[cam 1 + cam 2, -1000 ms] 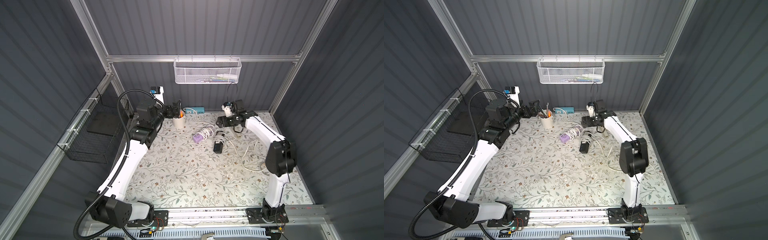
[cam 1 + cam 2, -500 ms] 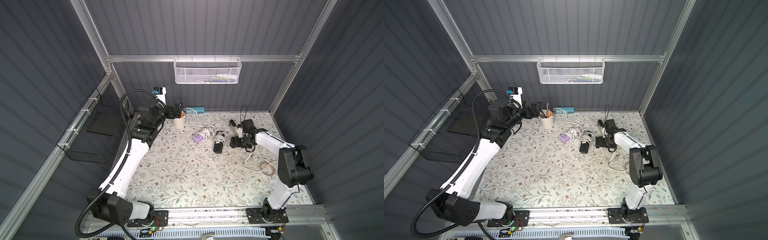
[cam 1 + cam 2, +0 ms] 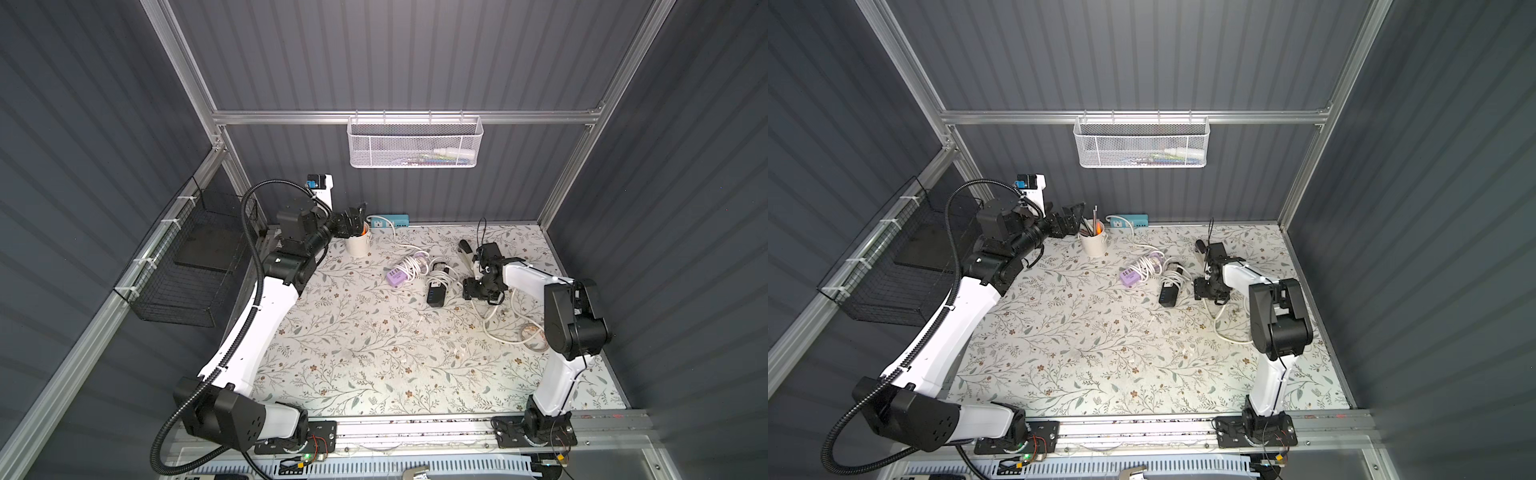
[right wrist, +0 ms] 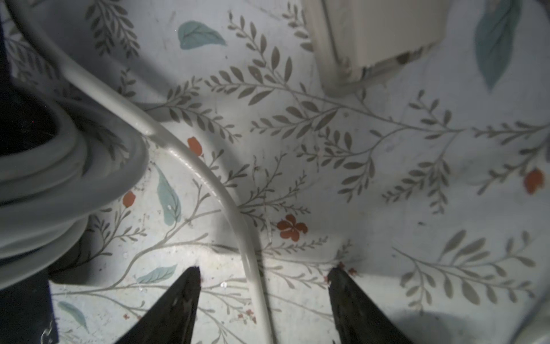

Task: Unwrap the cord wrapped around the power strip
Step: Move the power cord to the center of the board.

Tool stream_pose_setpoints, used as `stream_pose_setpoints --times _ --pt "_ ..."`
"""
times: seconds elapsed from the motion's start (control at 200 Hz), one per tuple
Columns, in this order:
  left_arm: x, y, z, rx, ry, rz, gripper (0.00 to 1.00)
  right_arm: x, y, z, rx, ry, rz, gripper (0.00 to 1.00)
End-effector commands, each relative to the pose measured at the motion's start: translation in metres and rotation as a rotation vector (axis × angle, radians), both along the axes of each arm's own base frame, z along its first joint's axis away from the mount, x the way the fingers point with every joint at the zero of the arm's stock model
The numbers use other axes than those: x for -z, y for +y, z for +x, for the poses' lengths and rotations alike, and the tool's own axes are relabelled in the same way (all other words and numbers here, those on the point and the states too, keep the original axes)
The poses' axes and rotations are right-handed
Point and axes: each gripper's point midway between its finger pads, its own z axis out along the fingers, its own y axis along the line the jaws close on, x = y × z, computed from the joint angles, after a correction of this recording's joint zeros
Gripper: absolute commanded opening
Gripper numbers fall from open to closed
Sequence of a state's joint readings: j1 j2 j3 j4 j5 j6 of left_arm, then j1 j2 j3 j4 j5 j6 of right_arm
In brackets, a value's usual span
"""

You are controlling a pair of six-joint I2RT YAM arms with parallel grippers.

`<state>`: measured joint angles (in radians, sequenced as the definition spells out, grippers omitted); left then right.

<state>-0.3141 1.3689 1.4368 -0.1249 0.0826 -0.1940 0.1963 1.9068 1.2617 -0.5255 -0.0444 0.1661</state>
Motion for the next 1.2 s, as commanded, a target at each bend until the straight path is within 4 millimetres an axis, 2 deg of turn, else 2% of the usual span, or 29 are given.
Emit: stream_pose_setpoints --times 0.0,0.125,0.465,0.645,0.966,1.126,1.196 --pt "-0.004 -0.001 0.001 0.009 -0.02 -0.005 1.0 0.0 0.002 0.0 0.0 0.021 -0.059 0.63" --pt "-0.005 -0.001 0.001 0.01 -0.022 -0.007 1.0 0.005 0.004 -0.001 0.001 0.046 -0.082 0.56" --pt "-0.007 0.001 -0.001 0.002 -0.03 -0.001 1.0 0.015 0.013 -0.001 0.043 0.09 -0.089 0.54" --pt "-0.008 0.002 -0.002 -0.004 -0.036 0.004 1.0 0.015 0.02 0.004 0.053 0.084 -0.077 0.38" --pt "-0.008 0.003 -0.003 -0.005 -0.038 0.005 1.0 0.015 0.024 0.001 0.042 0.09 -0.075 0.21" --pt "-0.009 0.003 -0.003 -0.004 -0.04 0.006 1.0 0.015 0.027 -0.002 0.036 0.092 -0.055 0.0" --pt "-0.009 0.003 -0.003 -0.007 -0.041 0.006 1.0 0.011 0.029 -0.002 0.034 0.083 -0.041 0.0"
